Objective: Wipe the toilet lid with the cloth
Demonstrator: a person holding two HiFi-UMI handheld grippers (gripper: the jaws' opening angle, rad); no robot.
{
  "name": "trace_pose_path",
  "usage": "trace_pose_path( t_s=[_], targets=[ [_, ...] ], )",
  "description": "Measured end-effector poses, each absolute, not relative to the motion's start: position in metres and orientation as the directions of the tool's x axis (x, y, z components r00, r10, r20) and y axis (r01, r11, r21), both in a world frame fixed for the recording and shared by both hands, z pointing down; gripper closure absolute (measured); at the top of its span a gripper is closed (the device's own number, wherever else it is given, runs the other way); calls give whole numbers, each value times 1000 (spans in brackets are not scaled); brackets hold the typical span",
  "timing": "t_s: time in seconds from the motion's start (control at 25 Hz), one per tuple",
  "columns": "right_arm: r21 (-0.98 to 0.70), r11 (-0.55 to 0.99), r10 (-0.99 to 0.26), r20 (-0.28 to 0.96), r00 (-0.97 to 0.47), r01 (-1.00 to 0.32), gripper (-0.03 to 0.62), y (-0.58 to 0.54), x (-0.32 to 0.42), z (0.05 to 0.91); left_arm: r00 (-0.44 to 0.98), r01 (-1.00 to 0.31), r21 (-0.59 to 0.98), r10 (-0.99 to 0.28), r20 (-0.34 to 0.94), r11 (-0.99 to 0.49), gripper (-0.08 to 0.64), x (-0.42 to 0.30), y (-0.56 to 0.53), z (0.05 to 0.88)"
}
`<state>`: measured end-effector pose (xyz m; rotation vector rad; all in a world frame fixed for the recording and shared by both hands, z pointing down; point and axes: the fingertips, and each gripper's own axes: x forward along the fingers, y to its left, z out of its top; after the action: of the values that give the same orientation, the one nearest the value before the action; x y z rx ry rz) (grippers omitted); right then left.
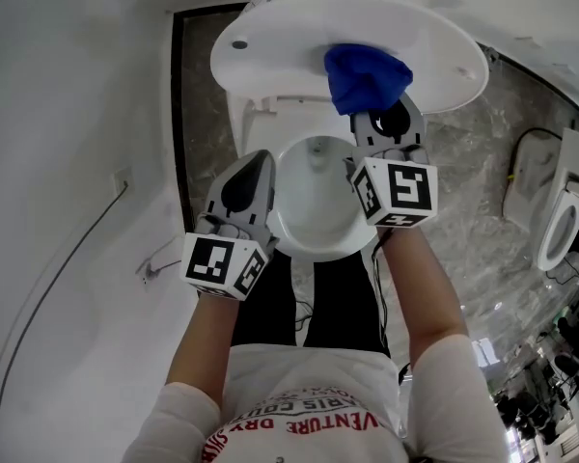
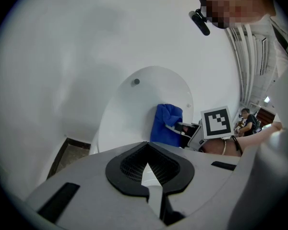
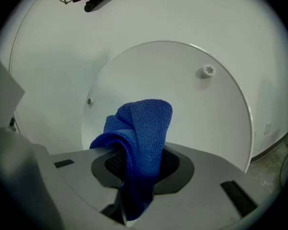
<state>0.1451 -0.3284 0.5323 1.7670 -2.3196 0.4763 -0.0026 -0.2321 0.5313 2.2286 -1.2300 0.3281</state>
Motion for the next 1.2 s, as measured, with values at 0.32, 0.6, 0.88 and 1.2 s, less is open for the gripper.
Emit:
trace_pose_path(
  t_s=[0.32,0.6,0.88,1.2],
  targets=[
    [-120,178,-915,344,-209,-977,494,-318,212,526,542,-839,356,-690,479,-412,554,39,-219,532],
    [-82,140,-921,354,-160,-987,494,-303,267,523,551,-832,371,-680,483,-412,554,81,-206,539],
    [-45,89,-924,370,-99,-995,494,-279,305,517,579,-814,386,-654,487,-434,554,107,-192,541],
    [-66,141,-918,364,-156,-988,494,-260,259,525,577,-815,384,-658,484,-433,554,83,-193,546]
  ],
)
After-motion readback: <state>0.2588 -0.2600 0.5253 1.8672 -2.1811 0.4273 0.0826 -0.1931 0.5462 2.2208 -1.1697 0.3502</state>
